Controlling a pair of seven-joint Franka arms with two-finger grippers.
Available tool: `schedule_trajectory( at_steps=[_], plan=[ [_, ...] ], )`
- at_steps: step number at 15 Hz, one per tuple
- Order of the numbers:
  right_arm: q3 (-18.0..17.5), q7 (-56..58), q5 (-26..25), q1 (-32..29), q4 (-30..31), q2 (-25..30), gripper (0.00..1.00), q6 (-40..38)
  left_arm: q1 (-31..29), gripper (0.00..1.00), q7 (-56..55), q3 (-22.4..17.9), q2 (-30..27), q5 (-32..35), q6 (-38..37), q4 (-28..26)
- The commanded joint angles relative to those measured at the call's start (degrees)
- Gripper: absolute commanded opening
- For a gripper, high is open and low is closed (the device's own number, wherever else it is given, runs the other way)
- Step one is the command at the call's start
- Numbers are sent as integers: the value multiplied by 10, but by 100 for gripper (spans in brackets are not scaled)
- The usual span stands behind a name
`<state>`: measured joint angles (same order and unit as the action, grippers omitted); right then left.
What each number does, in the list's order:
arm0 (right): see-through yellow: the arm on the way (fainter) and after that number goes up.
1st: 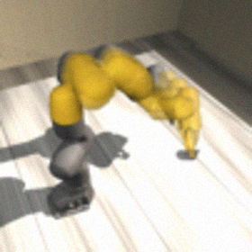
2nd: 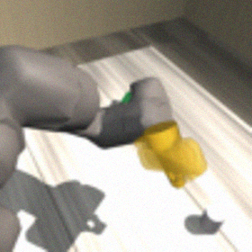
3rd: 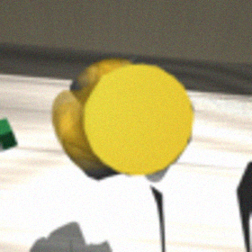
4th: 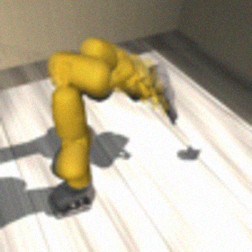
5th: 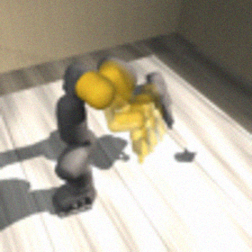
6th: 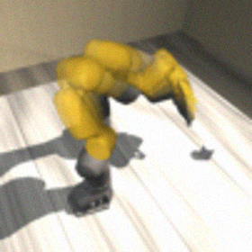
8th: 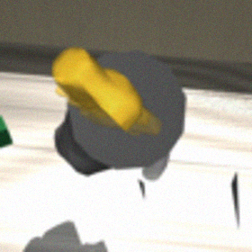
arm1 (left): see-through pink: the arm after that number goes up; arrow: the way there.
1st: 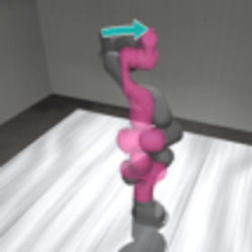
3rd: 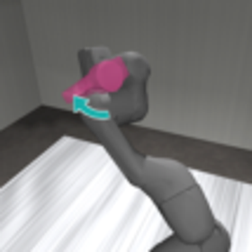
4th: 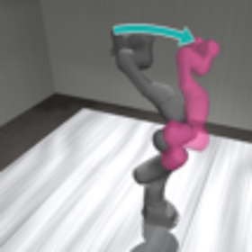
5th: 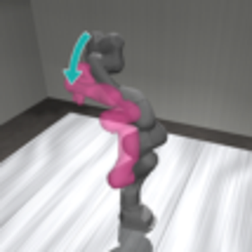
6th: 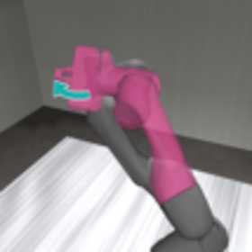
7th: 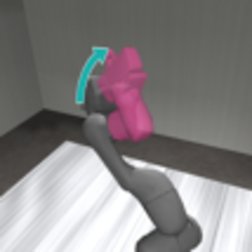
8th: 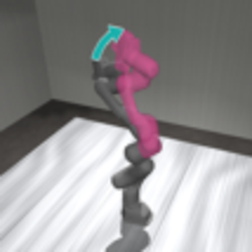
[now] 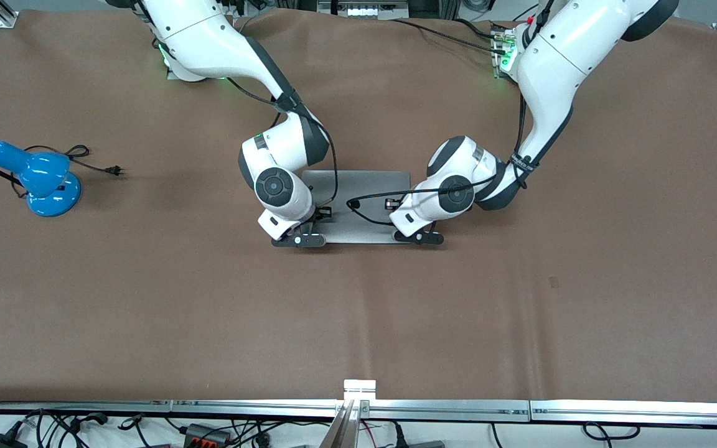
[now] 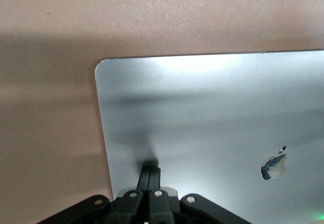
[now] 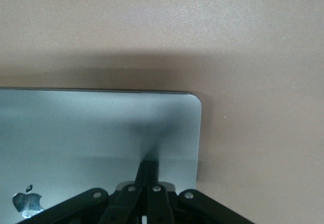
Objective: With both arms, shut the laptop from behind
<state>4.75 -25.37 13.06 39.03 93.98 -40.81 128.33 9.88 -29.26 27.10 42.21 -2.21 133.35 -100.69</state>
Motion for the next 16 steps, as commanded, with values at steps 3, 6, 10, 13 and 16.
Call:
schedule_trajectory(
  at_steps=[3, 6, 10, 13, 16],
  plan=[
    [12, -13, -19, 1, -19, 2, 0, -12, 8, 1, -27, -21, -3, 19, 6, 11],
    [41, -3, -50, 2, -51, 37, 0, -81, -23, 1, -25, -17, -51, 19, -66, 22],
    [60, 13, -80, -10, -136, 70, 0, -226, -65, 1, -17, -15, -125, 18, -225, 51],
    [80, 72, -76, -32, -140, 108, 0, -266, -110, 1, -2, -16, -156, 20, -323, 83],
    [85, 149, -75, -77, -140, 133, 0, -301, -150, 4, 116, -43, -214, 19, -395, 83]
  ],
)
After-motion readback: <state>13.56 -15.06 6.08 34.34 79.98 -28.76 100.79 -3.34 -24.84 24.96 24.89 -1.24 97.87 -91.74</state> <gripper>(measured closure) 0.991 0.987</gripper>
